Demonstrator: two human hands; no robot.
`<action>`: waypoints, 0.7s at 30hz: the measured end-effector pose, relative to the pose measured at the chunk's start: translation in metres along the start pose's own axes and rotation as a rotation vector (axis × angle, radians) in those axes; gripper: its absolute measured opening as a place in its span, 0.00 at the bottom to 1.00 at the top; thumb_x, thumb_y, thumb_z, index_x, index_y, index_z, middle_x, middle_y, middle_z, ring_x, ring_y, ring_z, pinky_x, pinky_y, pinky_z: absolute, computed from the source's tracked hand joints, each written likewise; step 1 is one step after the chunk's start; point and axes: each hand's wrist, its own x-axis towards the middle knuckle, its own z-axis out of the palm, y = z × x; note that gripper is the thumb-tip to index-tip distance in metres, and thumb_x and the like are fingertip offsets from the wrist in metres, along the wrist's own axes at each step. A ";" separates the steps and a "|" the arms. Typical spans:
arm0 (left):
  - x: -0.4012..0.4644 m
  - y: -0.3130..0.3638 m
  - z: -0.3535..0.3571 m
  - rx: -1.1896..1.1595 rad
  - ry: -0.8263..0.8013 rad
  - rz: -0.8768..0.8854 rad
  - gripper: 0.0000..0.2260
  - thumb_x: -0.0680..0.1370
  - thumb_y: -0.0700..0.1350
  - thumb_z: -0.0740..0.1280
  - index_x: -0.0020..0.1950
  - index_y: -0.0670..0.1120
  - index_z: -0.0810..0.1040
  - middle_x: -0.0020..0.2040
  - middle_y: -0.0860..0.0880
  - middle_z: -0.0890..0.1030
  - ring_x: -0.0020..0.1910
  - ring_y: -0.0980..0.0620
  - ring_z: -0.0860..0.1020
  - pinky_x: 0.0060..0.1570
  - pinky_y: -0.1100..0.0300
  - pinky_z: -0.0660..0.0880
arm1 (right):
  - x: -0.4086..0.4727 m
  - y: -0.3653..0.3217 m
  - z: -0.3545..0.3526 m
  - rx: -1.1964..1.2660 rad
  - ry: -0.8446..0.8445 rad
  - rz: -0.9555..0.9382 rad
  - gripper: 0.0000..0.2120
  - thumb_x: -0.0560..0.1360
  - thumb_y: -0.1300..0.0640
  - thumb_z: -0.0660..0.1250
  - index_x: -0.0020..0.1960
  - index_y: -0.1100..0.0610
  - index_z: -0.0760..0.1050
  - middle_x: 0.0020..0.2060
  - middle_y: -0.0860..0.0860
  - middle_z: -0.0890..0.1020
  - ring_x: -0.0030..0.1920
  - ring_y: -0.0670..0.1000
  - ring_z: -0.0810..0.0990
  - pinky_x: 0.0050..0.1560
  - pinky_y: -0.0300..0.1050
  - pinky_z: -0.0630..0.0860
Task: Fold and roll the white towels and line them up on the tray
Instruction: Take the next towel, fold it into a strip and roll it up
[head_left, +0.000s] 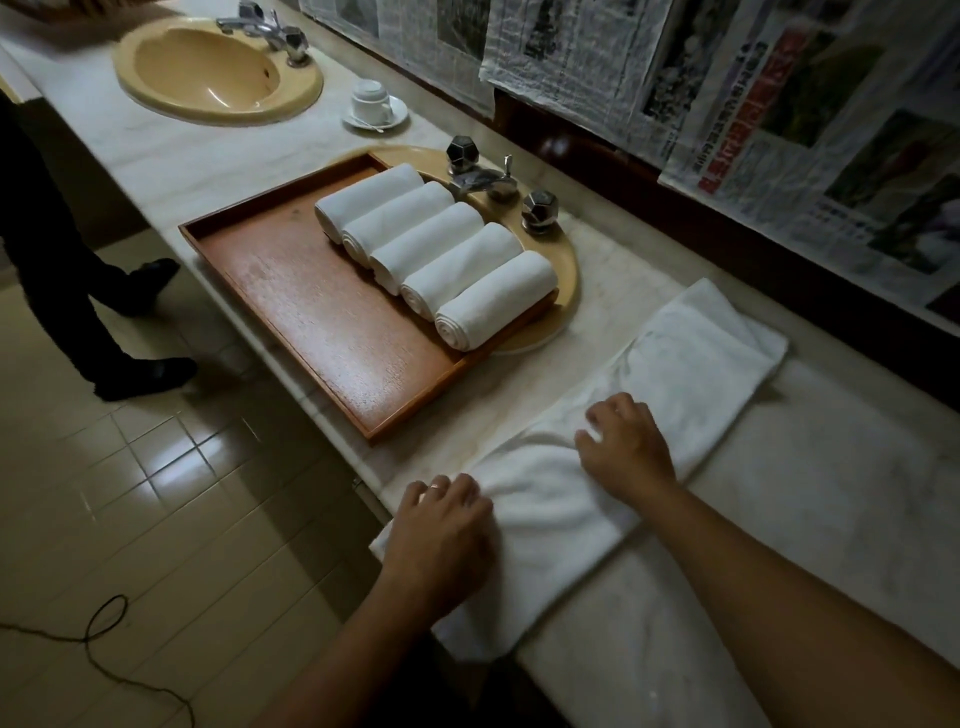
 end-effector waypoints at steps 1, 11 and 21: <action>0.001 -0.003 -0.005 0.031 -0.029 -0.029 0.15 0.77 0.58 0.57 0.55 0.53 0.78 0.56 0.50 0.77 0.51 0.49 0.76 0.55 0.50 0.70 | 0.000 -0.003 0.001 -0.005 0.000 -0.037 0.11 0.75 0.51 0.64 0.52 0.57 0.78 0.52 0.54 0.76 0.52 0.58 0.75 0.50 0.48 0.73; 0.040 0.001 -0.004 -0.162 0.070 -0.327 0.11 0.82 0.52 0.59 0.54 0.49 0.78 0.49 0.50 0.77 0.46 0.50 0.75 0.37 0.56 0.63 | 0.035 -0.002 -0.010 -0.020 -0.156 -0.163 0.10 0.81 0.55 0.60 0.59 0.50 0.78 0.55 0.50 0.72 0.55 0.54 0.72 0.50 0.50 0.77; 0.044 0.000 0.002 -0.234 0.070 -0.403 0.06 0.79 0.47 0.63 0.48 0.52 0.80 0.46 0.52 0.77 0.46 0.49 0.76 0.37 0.57 0.64 | 0.071 -0.006 -0.025 -0.085 -0.298 -0.175 0.04 0.80 0.50 0.64 0.49 0.49 0.76 0.52 0.48 0.73 0.57 0.52 0.69 0.58 0.49 0.71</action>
